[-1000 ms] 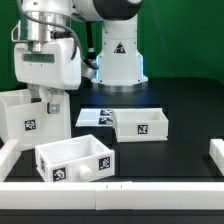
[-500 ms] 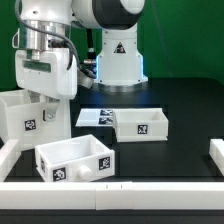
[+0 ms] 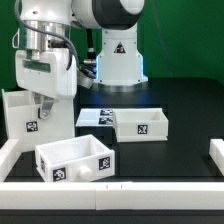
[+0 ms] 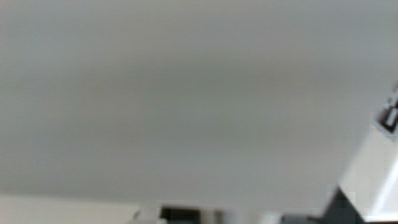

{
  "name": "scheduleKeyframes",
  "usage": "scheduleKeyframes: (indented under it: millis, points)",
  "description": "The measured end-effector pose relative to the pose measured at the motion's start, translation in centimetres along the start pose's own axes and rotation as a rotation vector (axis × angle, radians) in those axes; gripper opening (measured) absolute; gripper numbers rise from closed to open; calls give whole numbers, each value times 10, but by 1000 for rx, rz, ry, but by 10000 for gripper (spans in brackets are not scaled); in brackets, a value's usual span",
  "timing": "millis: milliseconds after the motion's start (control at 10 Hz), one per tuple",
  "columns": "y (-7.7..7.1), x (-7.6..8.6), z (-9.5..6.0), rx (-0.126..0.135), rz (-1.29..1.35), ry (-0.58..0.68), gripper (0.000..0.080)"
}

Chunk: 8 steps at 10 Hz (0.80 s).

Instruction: Assemble drawer

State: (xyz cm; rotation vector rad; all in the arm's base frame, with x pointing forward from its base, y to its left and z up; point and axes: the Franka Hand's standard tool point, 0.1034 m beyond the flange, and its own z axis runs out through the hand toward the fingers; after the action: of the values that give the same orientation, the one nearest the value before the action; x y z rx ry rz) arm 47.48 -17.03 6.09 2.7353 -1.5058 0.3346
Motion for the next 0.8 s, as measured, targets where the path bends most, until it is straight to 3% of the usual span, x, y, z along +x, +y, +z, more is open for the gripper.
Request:
scheduleKeyframes:
  millis: [600, 800]
  points:
    - [1, 0, 0, 0, 3, -1, 90]
    - [-4, -5, -27, 52, 35, -55, 89]
